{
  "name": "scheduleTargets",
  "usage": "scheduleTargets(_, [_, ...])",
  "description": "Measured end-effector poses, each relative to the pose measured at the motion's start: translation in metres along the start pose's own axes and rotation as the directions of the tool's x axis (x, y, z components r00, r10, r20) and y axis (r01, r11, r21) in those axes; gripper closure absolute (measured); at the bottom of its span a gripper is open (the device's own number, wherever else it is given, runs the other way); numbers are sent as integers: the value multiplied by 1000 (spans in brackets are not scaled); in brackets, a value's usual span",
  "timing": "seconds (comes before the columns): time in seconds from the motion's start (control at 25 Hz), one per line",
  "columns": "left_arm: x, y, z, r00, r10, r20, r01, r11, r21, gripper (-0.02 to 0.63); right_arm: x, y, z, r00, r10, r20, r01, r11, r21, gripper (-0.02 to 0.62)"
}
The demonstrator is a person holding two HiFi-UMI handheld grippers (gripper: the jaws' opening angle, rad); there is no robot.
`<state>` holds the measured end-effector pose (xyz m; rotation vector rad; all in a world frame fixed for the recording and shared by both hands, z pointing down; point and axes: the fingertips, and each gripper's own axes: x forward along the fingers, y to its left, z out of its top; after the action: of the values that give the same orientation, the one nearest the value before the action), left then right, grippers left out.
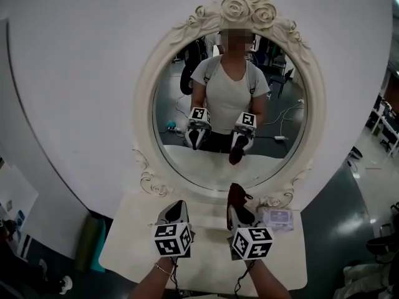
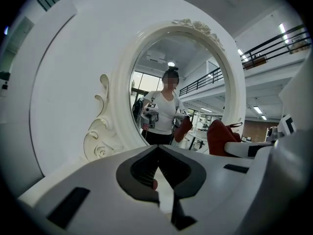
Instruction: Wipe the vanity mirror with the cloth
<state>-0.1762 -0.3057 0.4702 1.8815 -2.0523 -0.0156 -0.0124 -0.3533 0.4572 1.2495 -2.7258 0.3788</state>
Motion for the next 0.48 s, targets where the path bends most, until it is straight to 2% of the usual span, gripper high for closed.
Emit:
scheduleTargets(0.12, [4,-6,31,999,-21,48,18,999,48,603,7,8,30,999,25,29,-21,992,-126,534])
scheduleTargets(0.24, [6,-15,72,993,-42,114,31,994,102,603,13,15,67,996,64,55,-51,976,-213,534])
scheduleTargets(0.48, [-3,-26,151,967,-64,248,19,983,181,603,18,36,139,983,148,107,-101,929,-356,534])
